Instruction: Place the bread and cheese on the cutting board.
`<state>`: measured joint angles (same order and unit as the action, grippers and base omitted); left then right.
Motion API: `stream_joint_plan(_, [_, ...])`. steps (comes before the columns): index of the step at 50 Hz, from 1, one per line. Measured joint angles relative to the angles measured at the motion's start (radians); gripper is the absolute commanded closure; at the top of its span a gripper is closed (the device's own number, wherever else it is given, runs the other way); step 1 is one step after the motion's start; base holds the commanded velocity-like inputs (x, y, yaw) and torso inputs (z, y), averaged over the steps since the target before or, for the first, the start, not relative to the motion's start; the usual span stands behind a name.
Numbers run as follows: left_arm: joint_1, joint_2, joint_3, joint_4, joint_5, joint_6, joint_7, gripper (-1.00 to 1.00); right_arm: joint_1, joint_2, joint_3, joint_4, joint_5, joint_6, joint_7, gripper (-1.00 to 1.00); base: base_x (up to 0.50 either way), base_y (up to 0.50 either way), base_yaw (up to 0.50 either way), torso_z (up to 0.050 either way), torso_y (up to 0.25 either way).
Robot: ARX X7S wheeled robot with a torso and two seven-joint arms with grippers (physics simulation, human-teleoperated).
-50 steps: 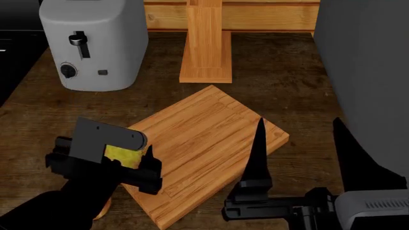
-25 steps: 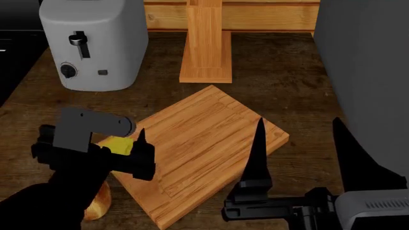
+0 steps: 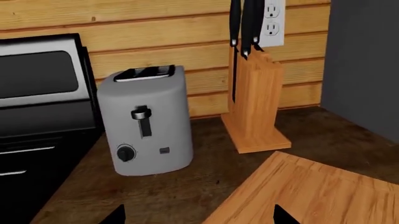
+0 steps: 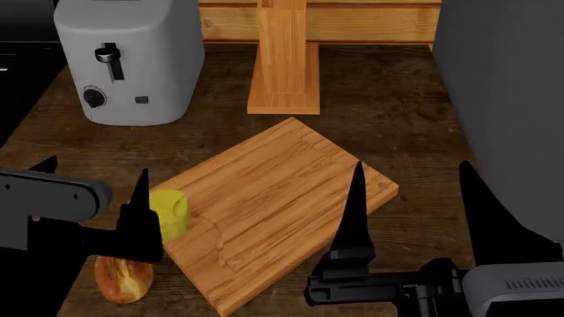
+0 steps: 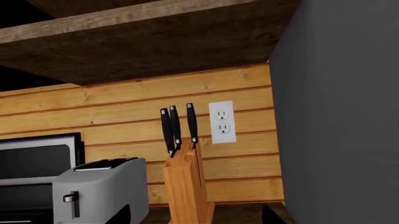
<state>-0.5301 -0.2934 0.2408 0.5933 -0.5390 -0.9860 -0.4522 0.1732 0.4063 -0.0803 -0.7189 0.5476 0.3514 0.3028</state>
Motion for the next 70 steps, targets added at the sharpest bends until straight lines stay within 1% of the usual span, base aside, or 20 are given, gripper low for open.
stream_joint_plan(11, [0.175,-0.054,-0.003,0.106,0.013,0.071,-0.001,-1.00,-0.001,0.004,-0.003,-0.009,0.001,0.002,0.006,-1.00,0.00,0.00,0.00,0.000,0.000])
stream_joint_plan(21, [0.251,-0.071,0.017,0.117,0.029,0.124,0.007,-1.00,0.001,0.007,-0.008,-0.010,0.002,0.001,0.009,-1.00,0.00,0.00,0.00,0.000,0.000])
stream_joint_plan(44, [0.299,-0.042,0.076,0.013,0.057,0.211,0.025,-1.00,-0.001,0.013,-0.008,-0.009,0.012,-0.008,0.012,-1.00,0.00,0.00,0.00,0.000,0.000])
stream_joint_plan(70, [0.316,-0.020,0.086,-0.092,0.070,0.280,0.026,-1.00,0.000,0.020,-0.014,-0.012,0.016,-0.012,0.019,-1.00,0.00,0.00,0.00,0.000,0.000])
